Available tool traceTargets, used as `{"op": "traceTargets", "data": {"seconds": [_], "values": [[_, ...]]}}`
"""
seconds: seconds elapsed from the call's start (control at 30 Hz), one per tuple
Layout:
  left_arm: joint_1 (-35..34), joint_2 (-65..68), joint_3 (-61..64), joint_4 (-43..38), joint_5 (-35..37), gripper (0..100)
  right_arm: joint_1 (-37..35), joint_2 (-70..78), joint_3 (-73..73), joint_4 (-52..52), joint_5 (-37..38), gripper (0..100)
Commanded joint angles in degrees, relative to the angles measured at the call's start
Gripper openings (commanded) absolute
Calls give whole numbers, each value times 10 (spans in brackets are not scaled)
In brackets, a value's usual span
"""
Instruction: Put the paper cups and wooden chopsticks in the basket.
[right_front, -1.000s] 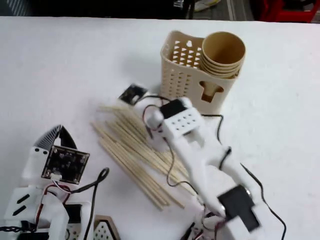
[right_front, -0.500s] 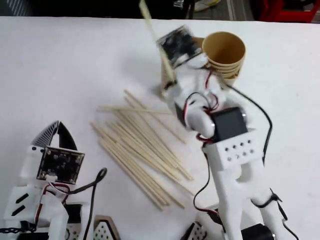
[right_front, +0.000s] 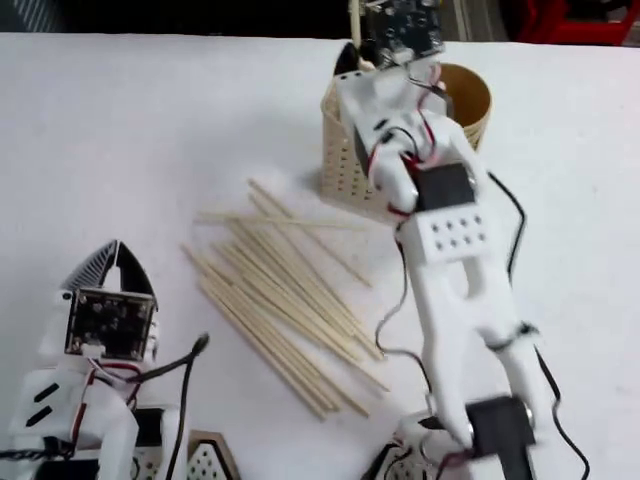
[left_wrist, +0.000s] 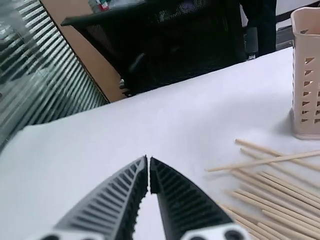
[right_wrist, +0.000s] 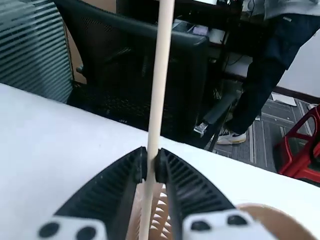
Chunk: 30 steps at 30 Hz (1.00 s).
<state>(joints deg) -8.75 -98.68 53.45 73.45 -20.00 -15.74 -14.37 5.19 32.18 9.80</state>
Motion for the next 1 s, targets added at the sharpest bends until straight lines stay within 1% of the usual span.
{"op": "traceTargets", "data": {"seconds": [0.0, 0.2, 0.33, 0.53, 0.7, 0.77, 0.97], "values": [[-1, 0, 14, -29, 25, 27, 13, 55, -28, -56, -6, 18], [-1, 0, 15, -29, 27, 27, 31, 117, -28, -76, -6, 19], [-1, 0, 16, -29, 27, 27, 34, 129, -29, -73, -2, 22], [-1, 0, 19, -29, 26, 30, 27, 87, -32, -18, -1, 24], [-1, 0, 19, -29, 26, 30, 24, 50, -29, 22, -1, 125], [-1, 0, 20, -29, 26, 30, 27, 50, -29, 25, -1, 146], [-1, 0, 20, -29, 25, 30, 29, 19, -29, 71, -1, 112]]}}
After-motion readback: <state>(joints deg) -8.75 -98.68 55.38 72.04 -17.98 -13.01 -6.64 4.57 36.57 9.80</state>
